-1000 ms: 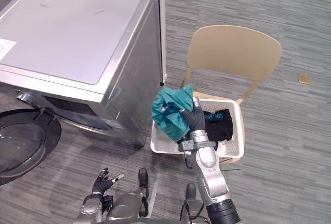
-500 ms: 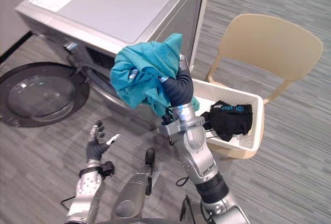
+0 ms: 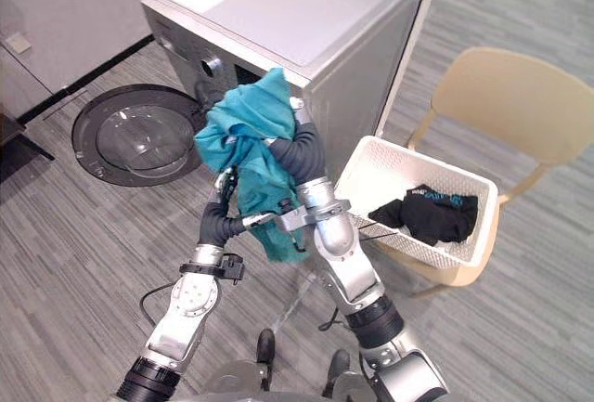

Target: Pick up the laundry basket with both hands and put the clothes into the washing machine.

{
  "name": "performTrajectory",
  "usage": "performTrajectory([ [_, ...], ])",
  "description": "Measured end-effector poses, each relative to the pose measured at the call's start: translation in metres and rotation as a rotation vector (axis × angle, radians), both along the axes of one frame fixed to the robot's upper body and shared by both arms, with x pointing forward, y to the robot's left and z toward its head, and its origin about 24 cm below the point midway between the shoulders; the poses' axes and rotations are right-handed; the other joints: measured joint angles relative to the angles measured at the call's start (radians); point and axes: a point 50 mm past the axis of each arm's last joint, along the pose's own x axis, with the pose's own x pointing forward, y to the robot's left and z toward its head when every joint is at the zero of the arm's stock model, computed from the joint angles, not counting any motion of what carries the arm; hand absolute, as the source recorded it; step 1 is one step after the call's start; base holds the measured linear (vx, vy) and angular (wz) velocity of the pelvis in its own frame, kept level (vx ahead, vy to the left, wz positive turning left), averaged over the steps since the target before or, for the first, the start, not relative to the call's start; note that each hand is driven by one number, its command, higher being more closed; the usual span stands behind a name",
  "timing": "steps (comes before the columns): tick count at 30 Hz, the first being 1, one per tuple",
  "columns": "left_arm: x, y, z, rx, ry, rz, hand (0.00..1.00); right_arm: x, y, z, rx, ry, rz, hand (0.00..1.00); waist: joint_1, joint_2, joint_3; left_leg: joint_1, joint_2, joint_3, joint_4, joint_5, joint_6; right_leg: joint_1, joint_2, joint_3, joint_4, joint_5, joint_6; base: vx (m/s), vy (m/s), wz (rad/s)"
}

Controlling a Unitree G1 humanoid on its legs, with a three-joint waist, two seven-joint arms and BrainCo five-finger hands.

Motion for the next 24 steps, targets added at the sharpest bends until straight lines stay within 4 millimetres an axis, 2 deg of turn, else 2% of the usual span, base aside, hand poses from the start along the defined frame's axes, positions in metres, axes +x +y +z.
performTrajectory([
  [3, 0.007, -0.012, -0.002, 0.023, 0.014, -0.032, 0.00, -0.009, 0.030, -0.005, -0.032, 0.026, 0.123, 1.00, 0.004, 0.000, -0.031, 0.016, -0.010, -0.001, -0.018, 0.012, 0.016, 0.020, -0.006, -0.001, -0.023, 0.013, 0.007, -0.03, 0.054, 0.03],
  [4, 0.009, -0.014, -0.002, 0.028, 0.014, -0.039, 1.00, -0.011, 0.034, -0.007, -0.035, 0.036, 0.149, 1.00, 0.004, 0.000, -0.032, 0.021, -0.011, -0.002, -0.019, 0.013, 0.017, 0.026, -0.006, -0.001, -0.026, 0.015, 0.008, -0.03, 0.026, 0.01],
  [6, 0.018, -0.023, 0.000, 0.053, 0.015, -0.060, 1.00, -0.015, 0.046, -0.016, -0.055, 0.088, 0.212, 1.00, 0.003, 0.000, -0.043, 0.027, -0.013, -0.002, -0.019, 0.015, 0.021, 0.031, -0.007, 0.000, -0.028, 0.021, 0.009, -0.04, 0.019, -0.01],
  [8, 0.023, -0.025, 0.003, 0.056, 0.008, -0.053, 1.00, -0.016, 0.049, -0.019, -0.061, 0.109, 0.236, 1.00, 0.000, 0.000, -0.048, 0.028, -0.014, -0.001, -0.019, 0.018, 0.024, 0.031, -0.008, 0.002, -0.028, 0.024, 0.009, -0.04, 0.015, -0.02],
  [15, 0.026, -0.026, 0.002, 0.061, 0.016, -0.039, 1.00, -0.016, 0.048, -0.023, -0.056, 0.139, 0.259, 1.00, -0.001, -0.002, -0.058, 0.030, -0.016, -0.005, -0.020, 0.025, 0.027, 0.031, -0.006, 0.006, -0.028, 0.033, 0.010, -0.01, 0.003, -0.01],
  [16, 0.026, -0.026, 0.002, 0.063, 0.018, -0.042, 1.00, -0.016, 0.045, -0.029, -0.056, 0.161, 0.250, 0.00, -0.001, -0.004, -0.063, 0.028, -0.017, -0.008, -0.021, 0.026, 0.028, 0.031, -0.006, 0.005, -0.030, 0.034, 0.011, 0.00, 0.000, 0.00],
  [22, 0.022, -0.018, -0.008, 0.054, 0.060, -0.008, 1.00, -0.018, 0.030, -0.059, -0.123, 0.217, 0.158, 0.00, -0.003, -0.005, -0.083, 0.026, -0.019, -0.016, -0.022, 0.026, 0.029, 0.035, -0.005, -0.001, -0.038, 0.035, 0.012, 0.01, 0.000, 0.03],
  [24, 0.016, -0.010, -0.019, 0.042, 0.106, 0.029, 1.00, -0.016, 0.015, -0.072, -0.198, 0.213, 0.057, 0.00, -0.004, -0.005, -0.083, 0.026, -0.018, -0.022, -0.022, 0.028, 0.029, 0.037, -0.003, -0.005, -0.039, 0.035, 0.012, 0.00, -0.010, 0.04],
])
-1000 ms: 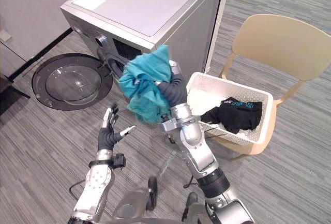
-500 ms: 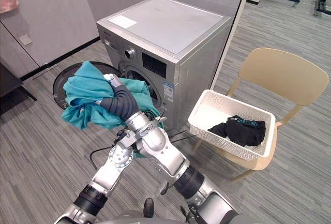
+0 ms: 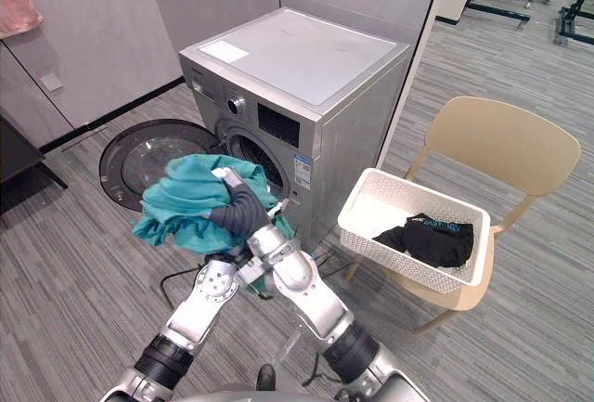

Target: Pick up the laundry basket with both hands and put the clothes into the washing machine.

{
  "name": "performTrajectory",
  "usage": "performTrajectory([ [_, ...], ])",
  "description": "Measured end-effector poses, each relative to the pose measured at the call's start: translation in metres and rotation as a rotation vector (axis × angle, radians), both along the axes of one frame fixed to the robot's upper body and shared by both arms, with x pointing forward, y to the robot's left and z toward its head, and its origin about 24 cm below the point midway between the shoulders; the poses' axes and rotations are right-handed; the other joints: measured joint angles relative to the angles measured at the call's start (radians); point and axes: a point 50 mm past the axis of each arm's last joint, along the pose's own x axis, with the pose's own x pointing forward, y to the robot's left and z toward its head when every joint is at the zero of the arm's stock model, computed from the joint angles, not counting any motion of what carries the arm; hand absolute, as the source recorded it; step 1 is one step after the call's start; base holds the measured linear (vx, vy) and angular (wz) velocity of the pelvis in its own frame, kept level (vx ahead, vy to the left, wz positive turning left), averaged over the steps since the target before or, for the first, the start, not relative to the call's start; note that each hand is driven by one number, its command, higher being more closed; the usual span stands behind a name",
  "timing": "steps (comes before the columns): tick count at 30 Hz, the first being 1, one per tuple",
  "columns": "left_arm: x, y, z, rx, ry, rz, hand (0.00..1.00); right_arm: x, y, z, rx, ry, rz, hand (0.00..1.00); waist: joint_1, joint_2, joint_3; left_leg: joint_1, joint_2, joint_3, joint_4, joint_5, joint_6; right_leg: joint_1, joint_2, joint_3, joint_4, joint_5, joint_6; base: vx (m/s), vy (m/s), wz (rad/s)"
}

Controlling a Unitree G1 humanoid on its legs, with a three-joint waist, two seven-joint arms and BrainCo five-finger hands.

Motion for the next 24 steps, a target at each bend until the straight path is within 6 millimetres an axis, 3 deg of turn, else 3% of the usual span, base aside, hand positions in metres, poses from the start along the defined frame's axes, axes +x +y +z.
performTrajectory([
  [1, 0.000, 0.000, 0.000, 0.000, 0.000, 0.000, 1.00, 0.000, 0.000, 0.000, 0.000, 0.000, 0.000, 0.00, 0.000, 0.000, 0.000, 0.000, 0.000, 0.000, 0.000, 0.000, 0.000, 0.000, 0.000, 0.000, 0.000, 0.000, 0.000, 0.00, -0.009, 0.03],
  [4, -0.010, 0.022, -0.017, -0.001, 0.069, 0.087, 1.00, 0.006, -0.031, -0.017, -0.150, -0.036, -0.191, 0.00, -0.002, 0.000, 0.000, -0.001, 0.002, -0.004, -0.002, 0.002, -0.002, 0.000, 0.003, -0.001, 0.000, 0.000, 0.000, 0.00, 0.000, 0.00],
  [7, -0.022, 0.053, -0.034, 0.002, 0.139, 0.214, 1.00, 0.001, -0.083, -0.042, -0.319, -0.021, -0.409, 0.00, -0.002, 0.000, 0.000, -0.010, 0.002, -0.008, -0.007, 0.001, -0.002, -0.007, 0.003, -0.003, 0.000, 0.000, 0.000, 0.00, 0.000, 0.00],
  [11, -0.036, 0.080, -0.055, 0.035, 0.232, 0.308, 1.00, -0.010, -0.121, -0.061, -0.435, 0.035, -0.532, 0.00, -0.017, 0.000, 0.000, -0.035, 0.000, -0.032, -0.008, 0.001, -0.003, -0.018, 0.003, -0.024, -0.004, -0.006, 0.007, 0.01, -0.008, 0.14],
  [14, -0.050, 0.096, -0.085, 0.061, 0.372, 0.346, 1.00, -0.023, -0.147, -0.084, -0.526, 0.129, -0.611, 0.00, -0.021, 0.000, 0.002, -0.085, 0.000, -0.060, -0.007, 0.005, -0.007, -0.048, 0.002, -0.052, -0.001, -0.008, 0.008, 0.02, -0.017, 0.26],
  [16, -0.060, 0.100, -0.109, 0.070, 0.495, 0.336, 1.00, -0.028, -0.163, -0.118, -0.600, 0.277, -0.638, 0.00, -0.022, -0.005, 0.004, -0.127, -0.003, -0.087, -0.002, 0.011, -0.015, -0.082, -0.013, -0.104, 0.042, -0.034, 0.006, 0.02, -0.007, 0.63],
  [17, -0.063, 0.101, -0.115, 0.067, 0.529, 0.332, 1.00, -0.030, -0.169, -0.129, -0.622, 0.333, -0.645, 0.00, -0.021, -0.009, 0.009, -0.140, -0.001, -0.066, -0.003, -0.001, -0.001, -0.090, -0.022, -0.128, 0.058, -0.044, 0.007, 0.03, 0.013, 0.83],
  [19, -0.071, 0.102, -0.128, 0.067, 0.604, 0.323, 1.00, -0.033, -0.178, -0.151, -0.657, 0.447, -0.662, 0.00, -0.027, -0.015, 0.020, -0.173, 0.027, 0.134, 0.033, -0.031, 0.043, -0.099, -0.046, -0.182, 0.082, -0.062, 0.017, 0.08, 0.031, 0.86],
  [20, -0.077, 0.104, -0.138, 0.072, 0.668, 0.310, 1.00, -0.032, -0.183, -0.164, -0.689, 0.518, -0.669, 0.00, -0.030, -0.017, 0.036, -0.182, 0.057, 0.301, 0.073, -0.039, 0.058, -0.099, -0.073, -0.217, 0.109, -0.081, 0.026, 0.19, 0.047, 0.88],
  [21, -0.084, 0.106, -0.146, 0.077, 0.718, 0.312, 1.00, -0.033, -0.186, -0.174, -0.709, 0.568, -0.669, 0.00, -0.039, -0.016, 0.041, -0.182, 0.072, 0.360, 0.103, -0.016, 0.031, -0.099, -0.091, -0.239, 0.133, -0.100, 0.040, 0.21, 0.047, 0.79],
  [24, -0.106, 0.126, -0.165, 0.081, 0.845, 0.377, 1.00, -0.028, -0.180, -0.186, -0.700, 0.642, -0.664, 0.00, -0.039, -0.028, 0.062, -0.191, 0.038, 0.337, 0.103, -0.027, 0.032, -0.095, -0.113, -0.248, 0.130, -0.109, 0.053, 0.18, 0.060, 0.35],
])
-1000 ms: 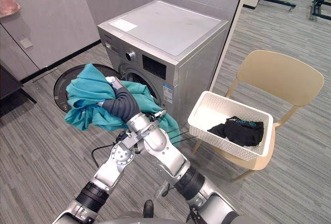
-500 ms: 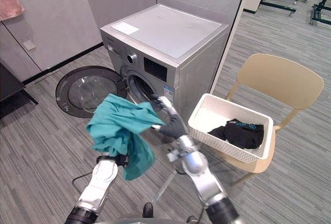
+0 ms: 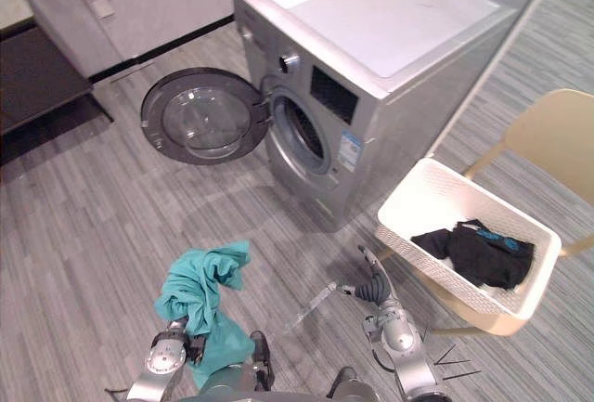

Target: Pick up the laundry basket with both hands and put the clothes into the washing machine.

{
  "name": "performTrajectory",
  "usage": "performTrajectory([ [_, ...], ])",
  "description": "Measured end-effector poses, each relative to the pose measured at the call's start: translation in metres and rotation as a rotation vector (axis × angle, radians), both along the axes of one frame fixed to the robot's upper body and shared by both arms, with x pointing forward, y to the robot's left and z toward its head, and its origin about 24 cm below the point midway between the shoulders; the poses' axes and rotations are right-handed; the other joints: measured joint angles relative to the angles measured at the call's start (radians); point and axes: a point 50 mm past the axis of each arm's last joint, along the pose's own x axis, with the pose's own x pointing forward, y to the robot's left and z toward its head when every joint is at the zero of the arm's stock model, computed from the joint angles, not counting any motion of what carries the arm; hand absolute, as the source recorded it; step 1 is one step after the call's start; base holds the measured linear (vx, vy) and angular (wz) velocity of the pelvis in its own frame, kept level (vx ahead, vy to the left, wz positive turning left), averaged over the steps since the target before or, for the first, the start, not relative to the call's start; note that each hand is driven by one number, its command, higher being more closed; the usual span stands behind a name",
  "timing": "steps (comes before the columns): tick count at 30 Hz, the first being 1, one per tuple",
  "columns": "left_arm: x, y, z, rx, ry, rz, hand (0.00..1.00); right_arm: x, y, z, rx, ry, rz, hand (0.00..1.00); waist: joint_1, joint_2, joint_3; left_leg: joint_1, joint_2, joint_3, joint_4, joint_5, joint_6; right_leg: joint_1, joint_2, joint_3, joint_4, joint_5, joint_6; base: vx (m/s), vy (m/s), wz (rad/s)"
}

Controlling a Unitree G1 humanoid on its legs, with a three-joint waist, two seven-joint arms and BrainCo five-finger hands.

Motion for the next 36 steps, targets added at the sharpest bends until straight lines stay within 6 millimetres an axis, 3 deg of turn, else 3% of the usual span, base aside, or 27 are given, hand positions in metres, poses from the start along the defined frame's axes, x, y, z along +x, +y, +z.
performTrajectory([
  [1, -0.003, 0.003, -0.002, 0.005, 0.024, 0.003, 1.00, 0.003, 0.005, -0.001, 0.012, 0.004, 0.006, 0.00, 0.002, -0.002, 0.009, 0.000, -0.005, 0.002, 0.007, -0.008, 0.002, 0.005, -0.006, 0.000, -0.003, 0.001, 0.007, 0.13, 0.080, 0.01],
  [3, -0.017, 0.006, -0.012, 0.003, 0.092, 0.004, 1.00, 0.001, 0.010, -0.009, 0.013, 0.051, 0.027, 0.00, 0.027, -0.004, 0.023, -0.003, -0.019, 0.015, 0.092, -0.095, 0.003, 0.026, -0.043, 0.005, 0.014, -0.010, 0.038, 0.17, 0.122, -0.07],
  [4, -0.030, 0.005, -0.018, -0.009, 0.136, 0.001, 1.00, -0.002, 0.009, -0.015, 0.013, 0.083, 0.027, 0.00, 0.020, -0.005, 0.033, -0.001, -0.022, 0.011, 0.161, -0.175, 0.005, 0.015, -0.094, 0.020, 0.140, -0.053, 0.069, 0.15, 0.117, -0.07],
  [5, -0.031, 0.004, -0.018, -0.012, 0.142, 0.000, 1.00, -0.002, 0.009, -0.015, 0.012, 0.085, 0.027, 0.00, 0.020, -0.004, 0.034, -0.001, -0.023, 0.011, 0.167, -0.183, 0.005, 0.011, -0.100, 0.024, 0.157, -0.056, 0.071, 0.13, 0.147, 0.01],
  [6, -0.039, 0.003, -0.023, -0.021, 0.177, -0.006, 1.00, -0.005, 0.006, -0.017, 0.005, 0.104, 0.025, 0.00, 0.014, 0.005, 0.036, 0.007, -0.027, 0.005, 0.206, -0.223, 0.015, -0.045, -0.149, 0.057, 0.330, -0.055, 0.051, 0.13, 0.172, 0.11],
  [7, -0.043, 0.006, -0.024, -0.011, 0.196, -0.005, 1.00, -0.009, 0.004, -0.020, 0.002, 0.120, 0.024, 0.00, 0.002, 0.001, 0.042, 0.026, -0.043, -0.012, 0.212, -0.243, 0.028, -0.114, -0.189, 0.116, 0.498, -0.022, -0.015, 0.18, 0.214, 0.22],
  [8, -0.041, 0.008, -0.024, -0.004, 0.197, -0.007, 1.00, -0.011, 0.004, -0.021, 0.002, 0.128, 0.022, 0.00, -0.011, 0.002, 0.049, 0.046, -0.049, -0.023, 0.212, -0.250, 0.037, -0.165, -0.199, 0.159, 0.587, -0.009, -0.045, 0.26, 0.192, 0.43],
  [10, -0.036, 0.015, -0.021, 0.027, 0.193, -0.013, 1.00, -0.015, 0.005, -0.026, 0.008, 0.156, 0.018, 0.00, -0.040, 0.004, 0.079, 0.097, -0.052, -0.076, 0.197, -0.267, 0.054, -0.252, -0.131, 0.245, 0.704, -0.088, -0.023, 0.32, 0.129, 0.57],
  [13, -0.016, 0.015, -0.015, 0.059, 0.151, -0.055, 1.00, -0.017, 0.002, -0.029, -0.001, 0.174, 0.015, 0.00, -0.062, 0.012, 0.109, 0.179, -0.057, -0.127, 0.152, -0.279, 0.054, -0.347, -0.008, 0.224, 0.551, -0.116, -0.029, 0.33, 0.045, 0.62],
  [16, 0.002, 0.011, -0.008, 0.062, 0.097, -0.080, 1.00, -0.019, 0.000, -0.031, -0.007, 0.187, 0.010, 0.00, -0.095, 0.011, 0.116, 0.240, -0.071, -0.209, 0.101, -0.286, 0.033, -0.407, 0.082, 0.206, 0.241, -0.005, -0.027, 0.49, -0.033, 1.05],
  [17, 0.010, 0.007, -0.005, 0.060, 0.077, -0.099, 1.00, -0.024, -0.003, -0.033, -0.012, 0.202, 0.005, 0.00, -0.105, -0.007, 0.112, 0.288, -0.083, -0.248, 0.094, -0.315, -0.005, -0.421, 0.100, 0.231, 0.186, 0.115, -0.095, 0.45, -0.072, 1.01],
  [18, 0.010, 0.004, -0.005, 0.057, 0.074, -0.108, 1.00, -0.028, -0.004, -0.036, -0.013, 0.214, 0.002, 0.00, -0.110, -0.007, 0.109, 0.301, -0.084, -0.263, 0.104, -0.328, -0.019, -0.414, 0.100, 0.244, 0.201, 0.176, -0.156, 0.68, -0.125, 0.97],
  [19, 0.012, -0.005, -0.004, 0.036, 0.059, -0.116, 1.00, -0.027, -0.008, -0.036, -0.021, 0.219, -0.002, 0.00, -0.113, 0.029, 0.108, 0.279, -0.050, -0.273, 0.178, -0.336, -0.036, -0.410, 0.102, 0.220, 0.248, 0.128, -0.165, 0.57, -0.126, 0.56],
  [20, 0.014, -0.008, -0.004, 0.030, 0.050, -0.123, 1.00, -0.024, -0.007, -0.035, -0.013, 0.211, -0.004, 0.00, -0.113, 0.036, 0.111, 0.232, -0.035, -0.265, 0.295, -0.330, -0.047, -0.391, 0.102, 0.210, 0.251, 0.085, -0.164, 0.66, -0.179, 0.43],
  [22, 0.018, -0.016, -0.003, 0.010, 0.040, -0.134, 1.00, -0.023, -0.006, -0.034, -0.011, 0.211, -0.002, 0.00, -0.112, 0.057, 0.123, 0.130, 0.020, -0.230, 0.599, -0.271, -0.121, -0.308, 0.128, 0.192, 0.222, 0.046, -0.176, 0.55, -0.159, 0.11],
  [23, 0.013, -0.020, -0.005, -0.005, 0.044, -0.130, 1.00, -0.023, -0.004, -0.034, -0.002, 0.209, 0.000, 0.00, -0.091, 0.063, 0.127, 0.056, 0.081, -0.220, 0.823, -0.210, -0.129, -0.221, 0.164, 0.207, 0.178, 0.022, -0.187, 0.45, -0.099, -0.30],
  [24, 0.014, -0.022, -0.004, -0.010, 0.040, -0.130, 1.00, -0.023, -0.002, -0.034, 0.006, 0.207, -0.003, 0.00, -0.088, 0.061, 0.128, 0.037, 0.099, -0.214, 0.894, -0.220, -0.115, -0.190, 0.174, 0.217, 0.166, 0.013, -0.187, 0.74, -0.109, -0.63],
  [25, 0.019, -0.029, -0.001, -0.024, 0.012, -0.140, 1.00, -0.019, 0.003, -0.032, 0.032, 0.187, -0.015, 0.00, -0.069, 0.037, 0.137, -0.035, 0.125, -0.176, 0.989, -0.250, -0.065, -0.096, 0.176, 0.258, 0.134, -0.017, -0.181, 0.41, -0.040, -0.45],
  [26, 0.019, -0.030, 0.000, -0.024, 0.009, -0.143, 1.00, -0.019, 0.003, -0.031, 0.032, 0.185, -0.016, 0.00, -0.068, 0.037, 0.137, -0.039, 0.125, -0.174, 0.986, -0.252, -0.063, -0.090, 0.175, 0.262, 0.130, -0.017, -0.181, 0.59, -0.036, -0.76],
  [27, 0.023, -0.034, 0.003, -0.030, -0.015, -0.161, 1.00, -0.016, 0.002, -0.029, 0.031, 0.166, -0.022, 0.00, -0.057, 0.031, 0.137, -0.092, 0.117, -0.176, 0.924, -0.274, -0.045, -0.055, 0.173, 0.303, 0.104, -0.017, -0.180, 0.34, 0.035, -0.76],
  [29, 0.026, -0.039, 0.005, -0.042, -0.030, -0.165, 1.00, -0.013, 0.001, -0.027, 0.032, 0.157, -0.037, 0.00, -0.046, 0.032, 0.139, -0.140, 0.095, -0.205, 0.768, -0.296, -0.046, -0.033, 0.167, 0.351, 0.093, -0.016, -0.178, 0.40, 0.100, -0.92],
  [31, 0.031, -0.046, 0.007, -0.054, -0.043, -0.177, 1.00, -0.011, 0.001, -0.027, 0.042, 0.152, -0.059, 0.00, -0.034, 0.018, 0.152, -0.162, 0.028, -0.332, 0.558, -0.286, -0.060, -0.004, 0.140, 0.408, 0.094, -0.023, -0.161, 0.34, 0.209, -0.85],
  [32, 0.032, -0.050, 0.007, -0.059, -0.048, -0.187, 1.00, -0.011, 0.001, -0.027, 0.043, 0.154, -0.067, 0.00, -0.033, 0.015, 0.152, -0.153, -0.015, -0.428, 0.404, -0.250, -0.102, 0.010, 0.128, 0.452, 0.095, -0.039, -0.133, 0.39, 0.324, -1.09],
  [33, 0.032, -0.056, 0.007, -0.067, -0.047, -0.207, 1.00, -0.011, -0.002, -0.027, 0.028, 0.152, -0.074, 0.00, -0.032, 0.043, 0.143, -0.145, -0.017, -0.551, 0.256, -0.162, -0.136, 0.018, 0.143, 0.507, 0.098, -0.069, -0.084, 0.39, 0.366, -1.25],
  [34, 0.029, -0.059, 0.005, -0.076, -0.040, -0.208, 1.00, -0.011, -0.005, -0.027, 0.016, 0.153, -0.077, 0.00, -0.028, 0.067, 0.136, -0.144, -0.002, -0.586, 0.232, -0.101, -0.155, 0.017, 0.160, 0.531, 0.104, -0.084, -0.060, 0.31, 0.403, -1.52],
  [35, 0.027, -0.063, 0.003, -0.090, -0.031, -0.206, 1.00, -0.010, -0.005, -0.029, 0.005, 0.166, -0.075, 0.00, -0.027, 0.085, 0.149, -0.151, 0.009, -0.594, 0.289, -0.045, -0.132, 0.016, 0.179, 0.592, 0.134, -0.128, -0.018, 0.22, 0.391, -1.34],
  [36, 0.031, -0.060, 0.004, -0.080, -0.033, -0.208, 1.00, -0.013, 0.001, -0.031, 0.015, 0.171, -0.071, 0.00, -0.031, 0.044, 0.150, -0.144, -0.023, -0.553, 0.313, -0.099, -0.118, -0.006, 0.137, 0.630, 0.170, -0.145, 0.002, 0.18, 0.370, -1.16],
])
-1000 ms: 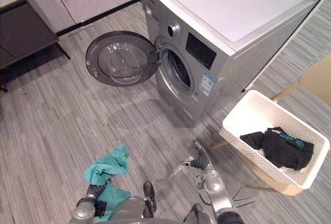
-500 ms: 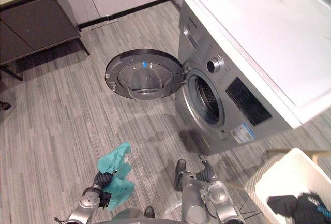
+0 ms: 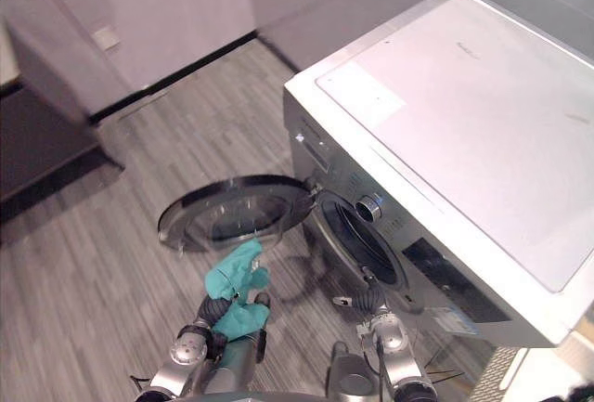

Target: Pick up the laundry basket with both hands and put the clothes into the washing machine.

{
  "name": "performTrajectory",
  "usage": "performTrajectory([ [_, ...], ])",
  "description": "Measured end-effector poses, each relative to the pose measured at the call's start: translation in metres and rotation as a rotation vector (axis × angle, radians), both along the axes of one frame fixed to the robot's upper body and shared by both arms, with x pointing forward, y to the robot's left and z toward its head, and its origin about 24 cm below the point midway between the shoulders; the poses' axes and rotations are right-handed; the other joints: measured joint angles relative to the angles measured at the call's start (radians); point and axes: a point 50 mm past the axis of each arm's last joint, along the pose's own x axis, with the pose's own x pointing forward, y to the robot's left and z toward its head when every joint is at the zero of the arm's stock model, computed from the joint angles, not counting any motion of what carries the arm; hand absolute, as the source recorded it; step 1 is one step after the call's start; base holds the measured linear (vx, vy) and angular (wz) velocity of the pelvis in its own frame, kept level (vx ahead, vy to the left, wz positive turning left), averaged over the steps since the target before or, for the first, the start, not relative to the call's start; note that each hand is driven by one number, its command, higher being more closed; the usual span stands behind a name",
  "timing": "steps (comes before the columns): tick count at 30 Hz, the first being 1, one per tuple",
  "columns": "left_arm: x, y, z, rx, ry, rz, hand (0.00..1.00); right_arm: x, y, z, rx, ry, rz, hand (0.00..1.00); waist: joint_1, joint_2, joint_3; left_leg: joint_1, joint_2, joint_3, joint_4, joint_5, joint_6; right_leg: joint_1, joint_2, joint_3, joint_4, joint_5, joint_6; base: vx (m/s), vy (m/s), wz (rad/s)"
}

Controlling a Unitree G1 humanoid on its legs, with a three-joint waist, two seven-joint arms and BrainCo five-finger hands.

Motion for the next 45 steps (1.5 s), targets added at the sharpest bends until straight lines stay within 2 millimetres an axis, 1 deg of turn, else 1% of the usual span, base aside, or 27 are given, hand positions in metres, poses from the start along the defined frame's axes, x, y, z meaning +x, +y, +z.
performTrajectory([
  [1, 0.001, 0.002, 0.001, 0.004, -0.003, 0.000, 1.00, -0.003, 0.003, -0.001, 0.002, 0.006, 0.006, 0.00, 0.002, -0.021, -0.001, 0.006, -0.008, 0.032, 0.003, -0.014, 0.006, -0.005, -0.021, 0.021, 0.006, -0.009, 0.009, 0.13, 0.298, -1.06],
  [2, 0.001, 0.005, 0.001, 0.005, -0.004, 0.007, 1.00, -0.004, 0.009, -0.003, 0.009, 0.011, 0.016, 0.00, 0.014, -0.040, -0.005, 0.020, -0.021, 0.090, 0.009, -0.033, 0.032, -0.019, -0.044, 0.081, 0.012, -0.009, 0.017, 0.14, 0.296, -1.19],
  [4, -0.001, 0.008, 0.000, -0.006, 0.001, 0.030, 1.00, -0.004, 0.014, -0.004, 0.008, 0.015, 0.038, 0.00, 0.022, -0.045, -0.007, 0.033, -0.017, 0.168, 0.020, -0.057, 0.064, -0.043, -0.063, 0.128, 0.005, 0.023, 0.050, 0.11, 0.271, -1.27],
  [5, -0.001, 0.011, 0.000, -0.007, 0.001, 0.046, 1.00, -0.003, 0.018, -0.004, 0.006, 0.020, 0.059, 0.00, 0.024, -0.045, -0.008, 0.045, -0.007, 0.220, 0.011, -0.060, 0.077, -0.065, -0.078, 0.085, 0.004, 0.053, 0.061, 0.08, 0.191, -1.13],
  [6, -0.001, 0.014, 0.001, -0.008, -0.002, 0.057, 1.00, 0.001, 0.021, -0.004, 0.005, 0.016, 0.073, 0.00, 0.026, -0.045, -0.008, 0.064, 0.005, 0.268, -0.012, -0.054, 0.086, -0.081, -0.093, 0.010, 0.005, 0.080, 0.060, 0.08, 0.153, -1.33],
  [9, 0.000, 0.017, 0.007, -0.018, -0.031, 0.074, 1.00, 0.008, 0.023, -0.001, -0.002, 0.003, 0.085, 0.00, 0.024, -0.046, -0.010, 0.140, 0.026, 0.398, -0.093, -0.045, 0.100, -0.077, -0.173, -0.371, -0.028, 0.129, 0.020, 0.08, 0.069, -1.28],
  [10, 0.002, 0.017, 0.009, -0.017, -0.042, 0.076, 1.00, 0.009, 0.023, -0.001, -0.009, -0.002, 0.081, 0.00, 0.024, -0.044, -0.011, 0.165, 0.038, 0.451, -0.118, -0.044, 0.101, -0.075, -0.180, -0.443, -0.052, 0.154, 0.017, 0.06, 0.028, -1.17],
  [11, 0.003, 0.018, 0.009, -0.017, -0.046, 0.081, 1.00, 0.009, 0.023, -0.001, -0.013, -0.001, 0.083, 0.00, 0.024, -0.044, -0.011, 0.174, 0.045, 0.472, -0.125, -0.044, 0.101, -0.074, -0.181, -0.468, -0.063, 0.164, 0.009, 0.05, -0.005, -1.32],
  [13, 0.006, 0.021, 0.012, -0.018, -0.059, 0.092, 1.00, 0.009, 0.021, -0.003, -0.032, 0.011, 0.084, 0.00, 0.022, -0.045, -0.012, 0.220, 0.079, 0.580, -0.149, -0.042, 0.099, -0.072, -0.192, -0.628, -0.083, 0.183, -0.018, 0.05, -0.043, -1.33],
  [15, 0.012, 0.020, 0.015, -0.011, -0.073, 0.078, 1.00, 0.007, 0.016, -0.004, -0.048, 0.013, 0.078, 0.00, 0.010, -0.036, -0.016, 0.226, 0.090, 0.602, -0.147, -0.043, 0.095, -0.072, -0.174, -0.612, -0.102, 0.202, 0.002, 0.04, -0.088, -0.68],
  [16, 0.016, 0.016, 0.017, 0.020, -0.088, 0.039, 1.00, 0.003, 0.011, -0.006, -0.062, 0.026, 0.069, 0.00, -0.006, -0.024, -0.023, 0.226, 0.111, 0.608, -0.133, -0.052, 0.081, -0.062, -0.149, -0.599, -0.133, 0.213, -0.004, 0.05, -0.113, -0.48],
  [17, 0.019, 0.013, 0.018, 0.046, -0.097, 0.006, 1.00, 0.000, 0.010, -0.007, -0.067, 0.032, 0.066, 0.00, -0.007, -0.022, -0.024, 0.226, 0.123, 0.615, -0.114, -0.059, 0.071, -0.059, -0.137, -0.593, -0.140, 0.214, -0.005, 0.07, -0.162, -0.53],
  [18, 0.025, 0.009, 0.024, 0.101, -0.126, -0.056, 1.00, -0.003, 0.007, -0.008, -0.075, 0.040, 0.066, 0.00, -0.006, -0.021, -0.023, 0.203, 0.165, 0.622, -0.020, -0.078, 0.053, -0.048, -0.115, -0.570, -0.153, 0.215, -0.006, 0.03, -0.116, -0.44],
  [20, 0.034, -0.002, 0.032, 0.159, -0.173, -0.153, 1.00, -0.011, 0.000, -0.012, -0.093, 0.059, 0.060, 0.00, -0.008, -0.018, -0.021, 0.154, 0.217, 0.604, 0.143, -0.084, 0.056, -0.027, -0.091, -0.558, -0.166, 0.216, -0.011, 0.02, -0.147, -0.44],
  [21, 0.036, -0.009, 0.036, 0.191, -0.202, -0.206, 1.00, -0.014, -0.007, -0.012, -0.115, 0.067, 0.060, 0.00, -0.010, -0.010, -0.016, 0.123, 0.236, 0.559, 0.258, -0.078, 0.065, -0.009, -0.081, -0.535, -0.162, 0.209, -0.024, 0.02, -0.083, -0.41],
  [22, 0.036, -0.012, 0.037, 0.203, -0.209, -0.229, 1.00, -0.014, -0.008, -0.012, -0.119, 0.067, 0.059, 0.00, -0.012, -0.010, -0.012, 0.096, 0.230, 0.521, 0.289, -0.095, 0.065, -0.006, -0.086, -0.525, -0.155, 0.206, -0.028, 0.03, 0.010, -0.50],
  [23, 0.039, -0.019, 0.039, 0.226, -0.226, -0.273, 1.00, -0.015, -0.016, -0.012, -0.141, 0.068, 0.051, 0.00, -0.012, -0.013, -0.007, 0.077, 0.188, 0.443, 0.271, -0.126, 0.057, -0.017, -0.094, -0.501, -0.139, 0.205, -0.029, 0.01, 0.064, -0.66],
  [24, 0.044, -0.025, 0.044, 0.250, -0.256, -0.304, 1.00, -0.013, -0.028, -0.008, -0.173, 0.053, 0.024, 0.00, -0.015, 0.009, -0.004, 0.073, 0.141, 0.357, 0.188, -0.117, 0.045, -0.043, -0.093, -0.474, -0.119, 0.205, -0.028, -0.01, 0.090, -0.74],
  [25, 0.045, -0.027, 0.045, 0.255, -0.264, -0.308, 1.00, -0.012, -0.032, -0.006, -0.184, 0.047, 0.014, 0.00, -0.016, 0.019, -0.002, 0.076, 0.131, 0.333, 0.142, -0.098, 0.036, -0.060, -0.086, -0.460, -0.104, 0.203, -0.024, -0.02, 0.136, -0.77],
  [26, 0.048, -0.028, 0.047, 0.280, -0.280, -0.313, 1.00, -0.006, -0.038, -0.002, -0.198, 0.030, -0.002, 0.00, -0.018, 0.041, 0.005, 0.084, 0.128, 0.324, 0.112, -0.120, 0.040, -0.100, -0.085, -0.429, -0.058, 0.186, -0.008, -0.03, 0.136, -0.56],
  [27, 0.056, -0.026, 0.053, 0.306, -0.312, -0.309, 1.00, 0.000, -0.038, 0.001, -0.206, 0.008, -0.008, 0.00, -0.029, 0.019, 0.020, 0.074, 0.110, 0.343, 0.085, -0.130, 0.049, -0.166, -0.109, -0.402, 0.004, 0.172, -0.002, -0.05, 0.128, -0.48],
  [29, 0.065, -0.024, 0.060, 0.333, -0.343, -0.304, 1.00, 0.010, -0.033, 0.006, -0.201, -0.018, 0.005, 0.00, -0.030, -0.002, 0.055, 0.053, 0.096, 0.378, 0.103, -0.138, 0.062, -0.226, -0.134, -0.367, 0.066, 0.162, 0.001, -0.13, 0.114, -0.37],
  [32, 0.076, -0.022, 0.069, 0.371, -0.378, -0.291, 1.00, 0.032, -0.033, 0.018, -0.210, -0.073, 0.010, 0.00, -0.034, -0.007, 0.106, -0.028, 0.093, 0.407, 0.221, -0.184, 0.085, -0.334, -0.161, -0.312, 0.178, 0.144, 0.013, -0.16, 0.110, -0.32],
  [35, 0.089, -0.021, 0.080, 0.396, -0.418, -0.270, 1.00, 0.052, -0.036, 0.031, -0.222, -0.122, 0.004, 0.00, -0.046, -0.006, 0.132, -0.161, 0.110, 0.409, 0.391, -0.266, 0.098, -0.469, -0.183, -0.280, 0.328, 0.097, 0.020, -0.20, 0.091, -0.11],
  [38, 0.101, -0.023, 0.096, 0.410, -0.479, -0.241, 1.00, 0.063, -0.035, 0.041, -0.210, -0.173, -0.026, 0.00, -0.049, -0.014, 0.154, -0.276, 0.122, 0.403, 0.521, -0.309, 0.116, -0.582, -0.203, -0.263, 0.450, 0.065, 0.021, -0.17, 0.049, 0.04],
  [43, 0.123, -0.031, 0.149, 0.372, -0.703, -0.122, 1.00, 0.082, -0.018, 0.079, -0.118, -0.386, -0.089, 0.00, -0.042, -0.025, 0.191, -0.516, 0.141, 0.376, 0.740, -0.364, 0.138, -0.821, -0.243, -0.237, 0.678, -0.002, 0.002, -0.14, 0.009, 0.10],
  [45, 0.129, -0.036, 0.181, 0.339, -0.834, -0.045, 1.00, 0.088, -0.008, 0.103, -0.084, -0.508, -0.123, 0.00, -0.032, -0.026, 0.212, -0.614, 0.162, 0.368, 0.827, -0.387, 0.137, -0.920, -0.246, -0.227, 0.767, -0.028, -0.008, -0.11, -0.013, 0.00],
])
